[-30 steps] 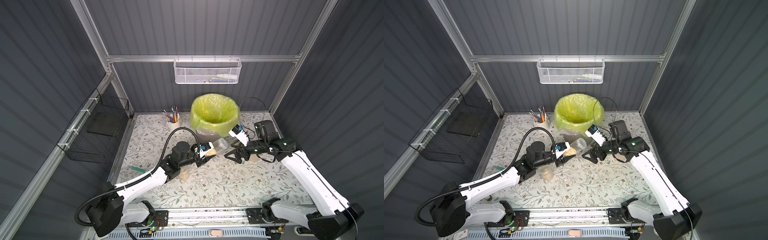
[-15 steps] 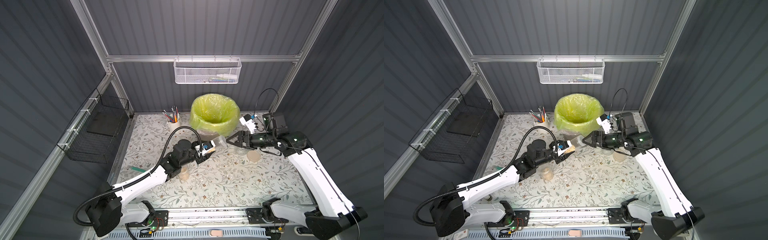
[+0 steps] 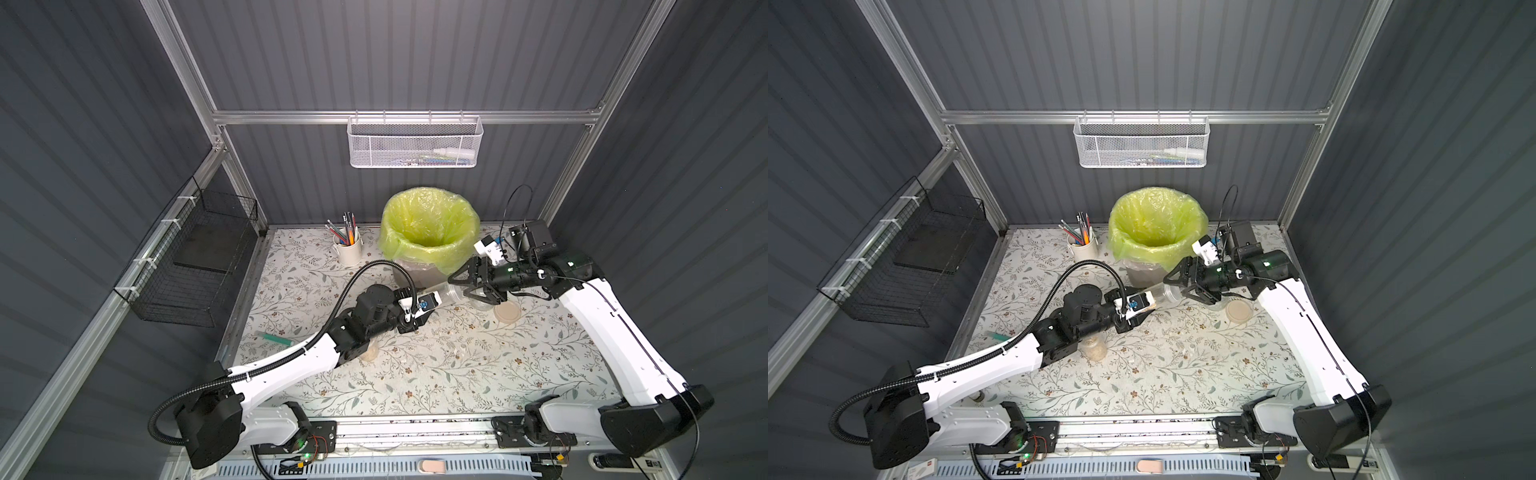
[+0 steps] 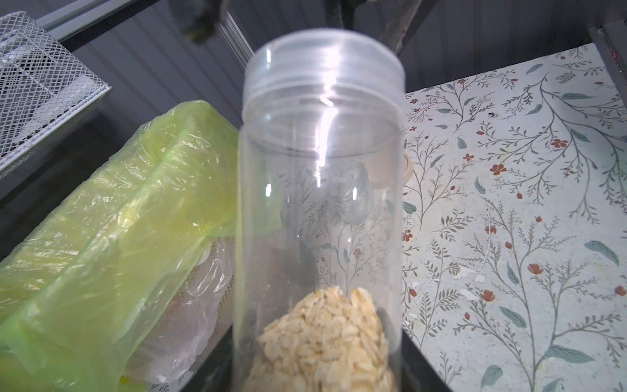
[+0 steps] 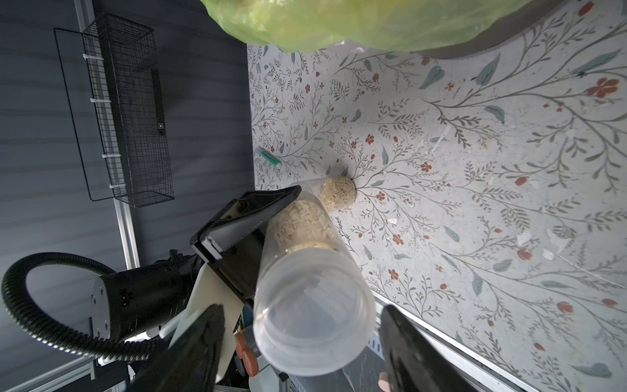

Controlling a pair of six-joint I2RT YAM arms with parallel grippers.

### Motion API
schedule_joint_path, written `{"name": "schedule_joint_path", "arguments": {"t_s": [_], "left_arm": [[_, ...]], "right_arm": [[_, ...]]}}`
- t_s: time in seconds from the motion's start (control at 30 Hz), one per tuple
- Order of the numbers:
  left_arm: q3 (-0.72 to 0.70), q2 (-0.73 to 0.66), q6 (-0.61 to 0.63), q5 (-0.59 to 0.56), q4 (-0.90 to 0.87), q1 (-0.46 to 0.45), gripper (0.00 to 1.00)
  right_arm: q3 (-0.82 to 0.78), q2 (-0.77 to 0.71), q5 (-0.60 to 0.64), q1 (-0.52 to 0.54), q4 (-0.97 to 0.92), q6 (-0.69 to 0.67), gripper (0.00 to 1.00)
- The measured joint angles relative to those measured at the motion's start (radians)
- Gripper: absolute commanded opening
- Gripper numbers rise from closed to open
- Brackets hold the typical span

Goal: Empty expired oatmeal from jars
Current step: Open the lid of the jar.

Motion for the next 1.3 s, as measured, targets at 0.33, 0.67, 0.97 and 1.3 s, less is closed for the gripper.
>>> {"name": "schedule_joint_path", "arguments": {"t_s": [0.33,0.67,0.97,1.3], "left_arm": [[0.000,0.000,0.003,-0.007,0.001,0.000,0.01],[0.000,0.000,0.003,-0.007,0.003,0.000,0.01],[0.000,0.000,0.002,-0.007,0.013,0.000,0.01],[-0.002,0.000,-0.010,-0.005,0.026,0.000,0.00]], "right_arm": [[0.000,0.033,-0.006,-0.001,0.004,-0.007,0.71],[-0.020,0.027,-0.034,-0.003,0.040,0.005,0.65],[-0.055,0.013,-0.053,-0.006,0.080,0.029,0.58],[-0.092,-0.018,-0.072,-0.015,0.129,0.013,0.44]]}}
